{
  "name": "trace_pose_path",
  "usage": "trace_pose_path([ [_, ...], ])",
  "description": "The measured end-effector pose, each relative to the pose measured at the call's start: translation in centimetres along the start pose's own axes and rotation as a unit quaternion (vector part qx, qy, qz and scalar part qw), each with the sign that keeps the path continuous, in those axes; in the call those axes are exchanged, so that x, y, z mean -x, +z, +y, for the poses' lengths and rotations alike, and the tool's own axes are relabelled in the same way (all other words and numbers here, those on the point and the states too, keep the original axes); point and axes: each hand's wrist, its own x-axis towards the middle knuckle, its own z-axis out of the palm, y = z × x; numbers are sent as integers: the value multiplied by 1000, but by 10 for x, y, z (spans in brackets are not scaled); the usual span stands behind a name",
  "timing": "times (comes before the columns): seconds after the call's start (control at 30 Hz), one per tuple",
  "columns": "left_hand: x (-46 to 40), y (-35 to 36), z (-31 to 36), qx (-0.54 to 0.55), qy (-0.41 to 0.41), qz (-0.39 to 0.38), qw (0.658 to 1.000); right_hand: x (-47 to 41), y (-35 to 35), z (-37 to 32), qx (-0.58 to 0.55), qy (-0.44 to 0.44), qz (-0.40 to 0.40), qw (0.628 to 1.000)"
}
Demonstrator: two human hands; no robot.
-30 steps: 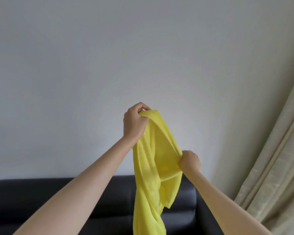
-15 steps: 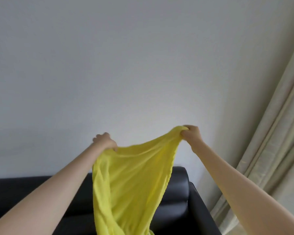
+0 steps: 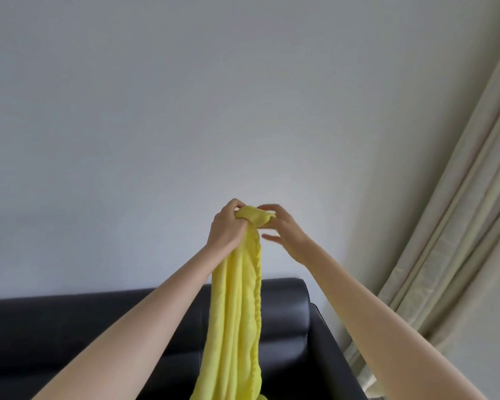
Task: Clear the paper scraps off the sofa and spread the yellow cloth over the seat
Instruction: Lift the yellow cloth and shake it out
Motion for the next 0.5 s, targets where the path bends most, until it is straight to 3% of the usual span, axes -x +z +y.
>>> trace_pose_path([
  [0.07, -1, 1, 7, 20, -6, 20, 1000, 5, -2, 22, -18, 51, -65, 996],
  [0.2, -1, 2, 18, 55, 9, 37, 998, 14, 9, 70, 156, 76, -114, 978],
  [0.3, 0, 1, 23, 70, 25, 40, 996, 22, 18, 106, 214, 104, -137, 962],
  [0.5, -4, -13, 24, 81, 17, 79, 993, 38, 23, 170, 356, 205, -211, 887],
])
